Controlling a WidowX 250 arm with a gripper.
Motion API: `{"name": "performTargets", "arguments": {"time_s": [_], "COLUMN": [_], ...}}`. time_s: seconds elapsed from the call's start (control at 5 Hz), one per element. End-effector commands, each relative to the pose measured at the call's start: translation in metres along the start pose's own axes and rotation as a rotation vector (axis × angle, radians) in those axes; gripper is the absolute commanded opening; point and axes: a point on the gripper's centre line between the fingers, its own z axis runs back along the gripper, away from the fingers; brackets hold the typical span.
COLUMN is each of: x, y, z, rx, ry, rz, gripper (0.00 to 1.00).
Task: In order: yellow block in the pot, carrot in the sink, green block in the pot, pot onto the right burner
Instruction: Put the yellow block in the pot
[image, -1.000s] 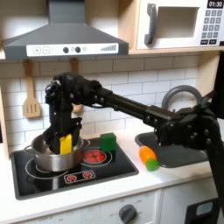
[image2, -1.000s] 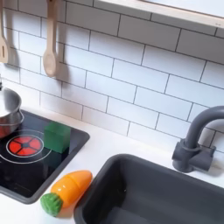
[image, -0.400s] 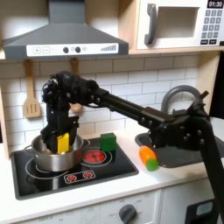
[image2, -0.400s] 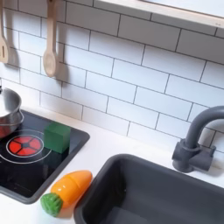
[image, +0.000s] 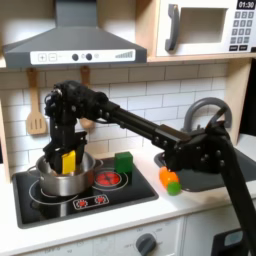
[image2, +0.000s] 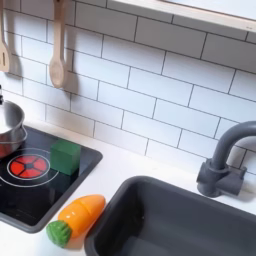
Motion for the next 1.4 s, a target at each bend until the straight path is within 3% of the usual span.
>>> {"name": "performTargets", "arguments": {"time_s": [0.0, 0.8, 1.0, 1.2], "x": [-0.001, 0.002, 0.001, 0.003], "y": [-0.001, -0.001, -0.001, -0.009], "z": [-0.006, -0.011, -0.022, -0.024], "rx": [0.002, 0.016, 0.021, 0.020], "ry": [0.014, 0.015, 0.039, 0.034], "rz": [-0.005, -0.011, -0.010, -0.031], "gripper": [0.00, 0.00, 0.00, 0.00]}}
